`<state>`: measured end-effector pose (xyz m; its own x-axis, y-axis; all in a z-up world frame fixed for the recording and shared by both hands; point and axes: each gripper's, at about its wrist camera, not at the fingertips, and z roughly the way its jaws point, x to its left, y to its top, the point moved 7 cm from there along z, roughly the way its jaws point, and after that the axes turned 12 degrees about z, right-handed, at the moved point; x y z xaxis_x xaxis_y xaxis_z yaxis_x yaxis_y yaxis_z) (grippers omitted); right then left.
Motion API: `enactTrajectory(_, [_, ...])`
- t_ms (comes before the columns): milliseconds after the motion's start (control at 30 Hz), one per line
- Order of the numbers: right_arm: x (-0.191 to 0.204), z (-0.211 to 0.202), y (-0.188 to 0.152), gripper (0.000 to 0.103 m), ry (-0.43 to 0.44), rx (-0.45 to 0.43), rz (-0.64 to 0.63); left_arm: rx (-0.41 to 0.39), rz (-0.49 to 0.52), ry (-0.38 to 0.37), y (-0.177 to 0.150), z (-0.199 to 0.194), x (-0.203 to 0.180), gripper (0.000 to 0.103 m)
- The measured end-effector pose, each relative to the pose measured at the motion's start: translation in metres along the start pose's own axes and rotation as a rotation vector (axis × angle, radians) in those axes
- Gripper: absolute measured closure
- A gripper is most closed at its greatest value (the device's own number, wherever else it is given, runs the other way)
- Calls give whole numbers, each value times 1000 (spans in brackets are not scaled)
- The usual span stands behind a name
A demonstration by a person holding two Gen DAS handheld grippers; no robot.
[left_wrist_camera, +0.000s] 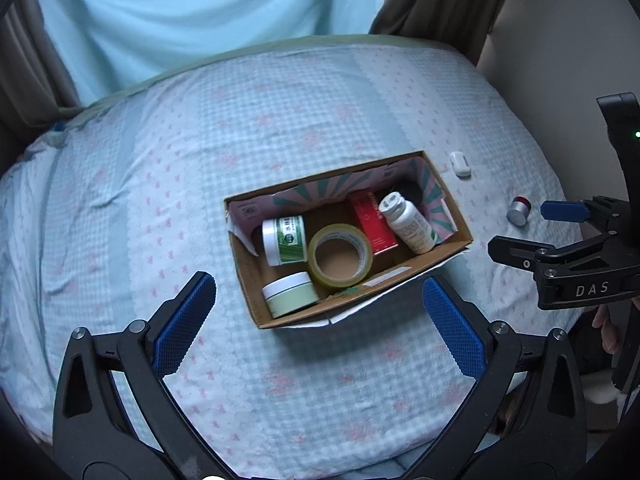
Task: Organize rigid objects
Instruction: 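Lift both tools away from the box toward the earbud case and tin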
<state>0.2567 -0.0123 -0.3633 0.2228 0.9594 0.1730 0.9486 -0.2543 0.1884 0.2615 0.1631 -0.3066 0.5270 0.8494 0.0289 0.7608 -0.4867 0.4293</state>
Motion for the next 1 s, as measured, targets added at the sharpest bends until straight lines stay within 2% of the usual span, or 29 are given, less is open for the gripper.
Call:
enactTrajectory(267, [-74, -81, -11, 0, -62, -129, 55, -79, 61, 41, 49, -27, -70, 0])
enactTrajectory(500, [-165, -110, -16, 0, -84, -178, 94, -77, 78, 97, 90, -17, -149, 0])
enactTrajectory(667, [-236, -103, -12, 0, -55, -161, 118, -38, 36, 48, 117, 19, -201, 0])
enactTrajectory(800, [-285, -88, -5, 0, -55, -157, 152, 23, 7, 8, 135, 60, -231, 0])
enactTrajectory(900, [-312, -75, -1, 0, -34, -165, 168, 57, -1, -20, 149, 98, -245, 0])
enactTrajectory(1000, [-330, -55, 2, 0, -60, -180, 130, 76, 3, -49, 163, 140, -257, 0])
